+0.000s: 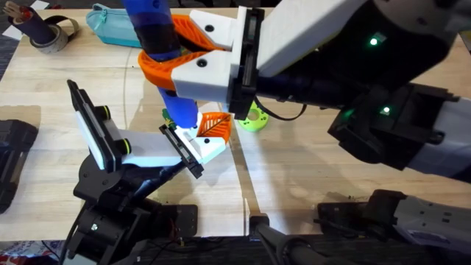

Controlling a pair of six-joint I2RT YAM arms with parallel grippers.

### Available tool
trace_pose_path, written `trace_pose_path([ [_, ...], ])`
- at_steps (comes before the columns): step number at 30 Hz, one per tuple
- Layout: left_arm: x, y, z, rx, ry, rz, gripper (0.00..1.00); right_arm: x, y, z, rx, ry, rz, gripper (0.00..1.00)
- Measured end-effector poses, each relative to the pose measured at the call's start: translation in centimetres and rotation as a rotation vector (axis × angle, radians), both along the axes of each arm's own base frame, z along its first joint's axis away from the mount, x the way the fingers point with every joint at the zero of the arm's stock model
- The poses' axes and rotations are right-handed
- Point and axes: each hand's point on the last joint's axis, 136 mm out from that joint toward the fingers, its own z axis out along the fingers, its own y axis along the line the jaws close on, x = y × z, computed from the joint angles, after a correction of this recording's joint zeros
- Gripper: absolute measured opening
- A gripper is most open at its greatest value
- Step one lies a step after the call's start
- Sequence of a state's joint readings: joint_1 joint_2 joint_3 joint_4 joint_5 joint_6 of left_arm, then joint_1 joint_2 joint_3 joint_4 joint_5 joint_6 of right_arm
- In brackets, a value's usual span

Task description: Pick up the gripper from the table and insert it into the empty holder that is missing its gripper. Then pick up a screw, insert it into the mounting hole, and use the screwdriver to tighten it. Finally, clean up the table by picking up the vegetable and placing it into the bucket.

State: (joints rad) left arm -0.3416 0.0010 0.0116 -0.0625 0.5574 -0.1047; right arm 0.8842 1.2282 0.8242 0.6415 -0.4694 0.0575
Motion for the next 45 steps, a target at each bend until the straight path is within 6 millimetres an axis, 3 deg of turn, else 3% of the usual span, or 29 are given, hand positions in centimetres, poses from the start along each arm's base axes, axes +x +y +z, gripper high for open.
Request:
trace_pose_path([
  [12, 0.0, 0.0, 0.0, -0.002, 0.005, 0.001, 0.009, -0.1, -0.2, 0.1, 0.007, -0.006, -0.005, 0.070],
  [24, 0.0, 0.0, 0.0, -0.002, 0.005, 0.001, 0.009, -0.8, -2.0, 4.0, 0.112, -0.093, -0.019, 0.070],
  [45, 0.0, 0.0, 0.0, -0.002, 0.005, 0.001, 0.009, -0.3, -1.9, 2.5, 0.052, -0.097, -0.037, 0.071],
])
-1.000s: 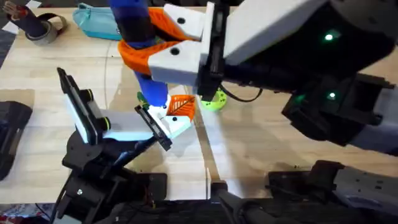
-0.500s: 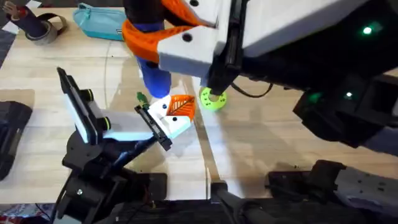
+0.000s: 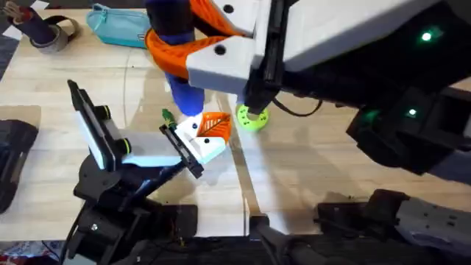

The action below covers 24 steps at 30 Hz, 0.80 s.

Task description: Pick up the gripper from the table and insert it into the empty holder that is missing its gripper. Then pick up a screw, insert it into the mounting hole, and use the screwdriver to tighten it. Finally, clean up the table by picking up the vegetable and placing it into the bucket.

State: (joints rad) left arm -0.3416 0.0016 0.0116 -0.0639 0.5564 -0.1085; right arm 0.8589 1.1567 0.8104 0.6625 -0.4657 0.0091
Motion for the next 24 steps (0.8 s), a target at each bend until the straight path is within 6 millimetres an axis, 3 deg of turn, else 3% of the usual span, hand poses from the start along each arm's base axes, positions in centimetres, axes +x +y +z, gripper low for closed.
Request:
trace_pose_path([
  [9, 0.0, 0.0, 0.0, 0.000, 0.000, 0.000, 0.009, 0.6, 0.7, -1.4, -0.028, 0.022, -0.001, 0.071],
  [24, 0.0, 0.0, 0.0, 0.000, 0.000, 0.000, 0.009, 0.7, 0.8, -1.4, -0.024, 0.049, 0.005, 0.071],
])
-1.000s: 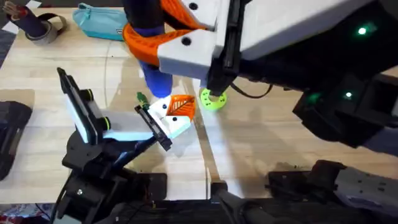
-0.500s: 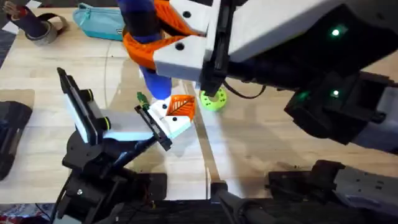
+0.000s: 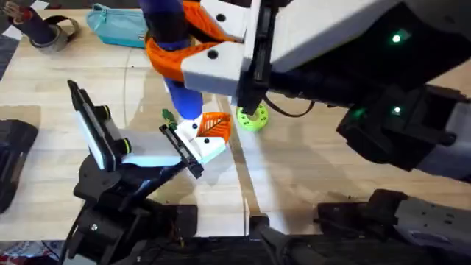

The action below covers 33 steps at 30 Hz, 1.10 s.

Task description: Pick up the gripper from the table and insert it into the empty holder that is missing its gripper. Then pick up a screw, insert it into the mounting hole, and use the screwdriver to tighten it. Finally, clean up the table by picking up the vegetable and placing it into the bucket.

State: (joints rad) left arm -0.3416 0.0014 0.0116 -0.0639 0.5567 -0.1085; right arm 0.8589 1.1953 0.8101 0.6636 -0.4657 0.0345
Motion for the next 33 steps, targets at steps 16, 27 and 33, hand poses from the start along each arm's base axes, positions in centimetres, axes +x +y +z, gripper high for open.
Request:
trace_pose_path([
  [16, 0.00, 0.00, 0.00, 0.000, 0.000, 0.000, 0.009, 0.08, 0.09, -0.69, -0.021, 0.035, 0.002, 0.070],
  [27, 0.00, 0.00, 0.00, 0.000, 0.000, 0.000, 0.009, 0.13, 0.14, -0.84, -0.024, 0.038, 0.002, 0.070],
  [33, 0.00, 0.00, 0.00, 0.000, 0.000, 0.000, 0.009, 0.19, 0.20, -0.90, -0.024, 0.038, 0.001, 0.070],
])
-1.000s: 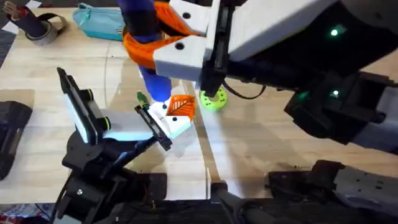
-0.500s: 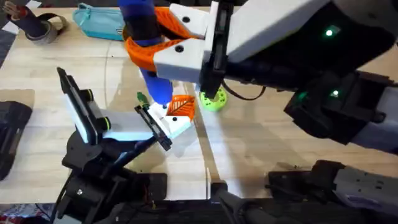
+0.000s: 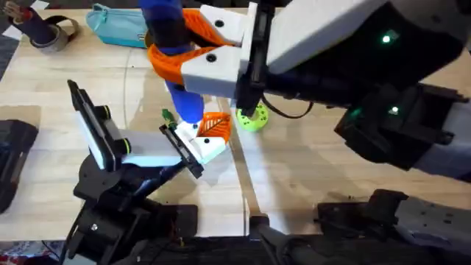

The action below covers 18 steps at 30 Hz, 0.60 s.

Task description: Pick up the gripper from the table and insert it into the empty holder that is missing its gripper. Then pick up a screw, insert it into the mounting hole, and use the screwdriver to tighten it. Finally, clean up the table by picking up the vegetable and placing it into the bucket.

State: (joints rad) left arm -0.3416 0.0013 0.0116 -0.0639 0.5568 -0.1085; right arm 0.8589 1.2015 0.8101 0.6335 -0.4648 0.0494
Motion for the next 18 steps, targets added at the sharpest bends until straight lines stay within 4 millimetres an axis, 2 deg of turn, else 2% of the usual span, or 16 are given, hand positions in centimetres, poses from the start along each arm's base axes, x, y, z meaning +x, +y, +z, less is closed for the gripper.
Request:
trace_pose_path([
  [18, 0.00, 0.00, -0.02, 0.000, 0.001, 0.000, 0.009, 0.25, 0.20, -0.64, -0.016, 0.013, -0.004, 0.071],
])
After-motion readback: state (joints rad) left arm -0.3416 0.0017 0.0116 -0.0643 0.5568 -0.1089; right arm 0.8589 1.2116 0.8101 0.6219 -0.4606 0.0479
